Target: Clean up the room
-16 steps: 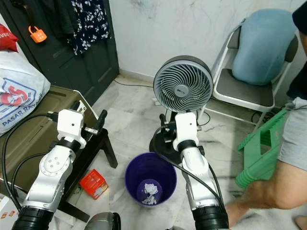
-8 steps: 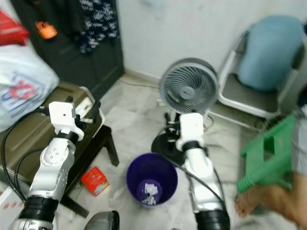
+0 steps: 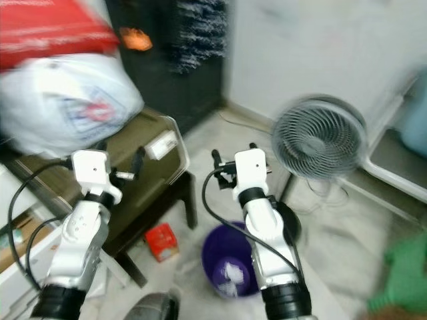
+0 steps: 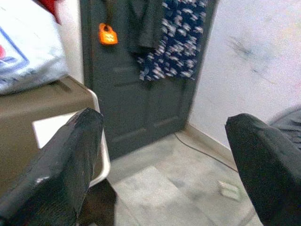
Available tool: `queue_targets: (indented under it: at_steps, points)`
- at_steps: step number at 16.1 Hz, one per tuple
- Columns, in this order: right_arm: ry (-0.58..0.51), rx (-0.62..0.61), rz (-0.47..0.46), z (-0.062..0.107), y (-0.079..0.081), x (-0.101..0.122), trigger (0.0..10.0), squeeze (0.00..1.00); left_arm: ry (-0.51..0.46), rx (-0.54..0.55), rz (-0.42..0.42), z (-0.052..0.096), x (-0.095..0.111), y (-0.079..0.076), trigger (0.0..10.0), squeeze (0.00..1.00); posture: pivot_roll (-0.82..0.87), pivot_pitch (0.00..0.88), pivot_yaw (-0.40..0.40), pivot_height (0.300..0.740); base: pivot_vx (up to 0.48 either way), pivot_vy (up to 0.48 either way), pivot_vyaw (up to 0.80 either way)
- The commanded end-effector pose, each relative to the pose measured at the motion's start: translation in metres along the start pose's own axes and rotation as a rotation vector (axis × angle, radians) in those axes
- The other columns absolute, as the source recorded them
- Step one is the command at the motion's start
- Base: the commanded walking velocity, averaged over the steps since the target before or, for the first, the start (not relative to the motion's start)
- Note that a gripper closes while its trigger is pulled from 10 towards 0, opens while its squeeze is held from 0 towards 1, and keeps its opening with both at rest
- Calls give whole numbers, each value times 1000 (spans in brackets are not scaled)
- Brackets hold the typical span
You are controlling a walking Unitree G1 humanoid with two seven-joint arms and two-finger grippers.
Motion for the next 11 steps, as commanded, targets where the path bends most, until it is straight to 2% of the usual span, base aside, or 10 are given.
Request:
queue_targets:
  at_steps: [1,3,7,11]
  points:
    - [6,-3,-7,-1,0,0,10000,0,-19,-3,-22,-5,6,-1,10000,0,18,0,7,740,0,0,800]
    - [7,-10,-2,0,-2,0,10000,0,-15,36,-20,-4,4,5,10000,0,11,0,12,740,0,0,800]
    - [8,7,-10,1,2,0,10000,0,-10,33,-28,-2,2,1,10000,0,19,0,6,740,0,0,800]
    - [7,17,-13,1,5,2,10000,0,-11,62,-19,1,2,6,10000,0,18,0,3,740,0,0,800]
Point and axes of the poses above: a point about 5 cm out from each wrist's last joint towards the gripper, its own z axis pointing back from the gripper into the wrist, its own x axis along the axis of the wrist's last joint, y = z × x, the point moved 6 cm from there along -z, pointing out of the wrist towards the gripper, and after that the axes turned 12 degrees about z, right-handed, at the moved point
